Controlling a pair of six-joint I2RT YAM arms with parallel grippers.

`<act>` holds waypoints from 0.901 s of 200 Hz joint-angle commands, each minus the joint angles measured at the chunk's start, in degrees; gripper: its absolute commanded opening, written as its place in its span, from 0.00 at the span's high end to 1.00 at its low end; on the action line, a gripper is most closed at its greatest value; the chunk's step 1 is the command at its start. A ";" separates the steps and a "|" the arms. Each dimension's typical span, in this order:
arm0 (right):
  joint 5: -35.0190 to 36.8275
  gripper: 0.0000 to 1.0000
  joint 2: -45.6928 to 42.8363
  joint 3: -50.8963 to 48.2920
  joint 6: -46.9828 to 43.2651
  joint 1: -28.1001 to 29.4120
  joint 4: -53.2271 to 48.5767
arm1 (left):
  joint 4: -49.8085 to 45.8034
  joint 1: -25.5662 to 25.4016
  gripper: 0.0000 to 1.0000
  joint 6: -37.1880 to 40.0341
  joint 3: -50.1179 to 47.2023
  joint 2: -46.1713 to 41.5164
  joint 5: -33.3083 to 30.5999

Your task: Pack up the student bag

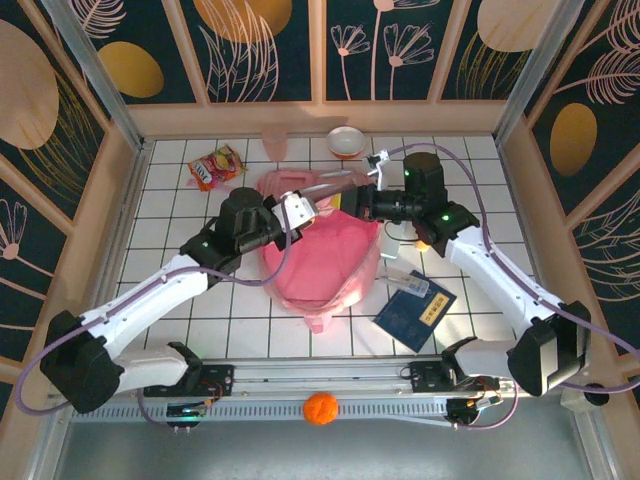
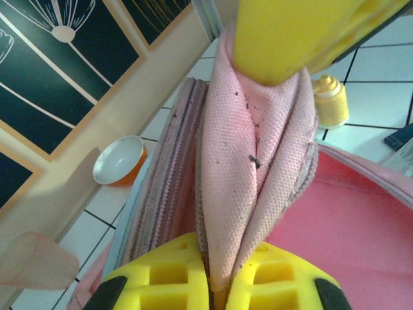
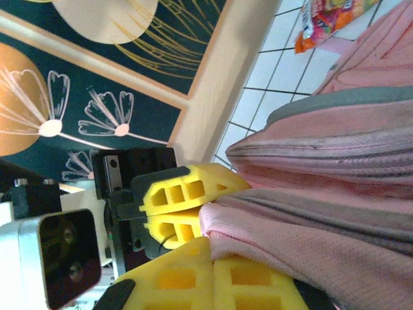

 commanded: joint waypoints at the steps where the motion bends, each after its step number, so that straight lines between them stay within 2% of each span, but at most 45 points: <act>1: -0.45 1.00 -3.48 -1.54 0.01 -1.98 4.13 | -5.00 0.71 1.00 -4.77 -1.30 -6.61 -0.42; 36: 0.34 1.00 -2.09 -4.30 3.65 -0.10 10.65 | -8.19 0.66 1.00 -9.93 -5.39 -11.45 -7.54; 62: 4.22 1.00 1.12 -3.45 3.97 3.12 13.19 | -6.91 0.65 1.00 -17.15 -7.07 -12.58 -20.46; 73: 6.24 1.00 3.09 -2.42 3.55 4.33 13.61 | -6.31 0.74 1.00 -19.04 -7.59 -12.70 -23.72; 119: 9.50 1.00 10.86 2.69 0.51 4.77 13.36 | -5.90 0.80 1.00 -25.83 -7.36 -12.32 -22.19; 129: 10.83 0.95 11.48 2.93 -0.20 4.45 12.30 | -5.59 0.73 1.00 -26.80 -7.74 -12.59 -22.77; 148: 13.08 0.80 10.84 2.57 -1.50 3.93 8.36 | -6.23 0.75 1.00 -27.75 -8.49 -12.52 -25.09; 167: 18.12 0.63 8.01 1.75 -3.93 3.92 1.77 | -6.96 0.80 1.00 -27.98 -9.25 -11.77 -26.29; 180: 22.15 0.57 5.40 1.40 -5.42 1.80 -3.87 | -7.13 0.74 1.00 -28.10 -9.49 -11.21 -25.34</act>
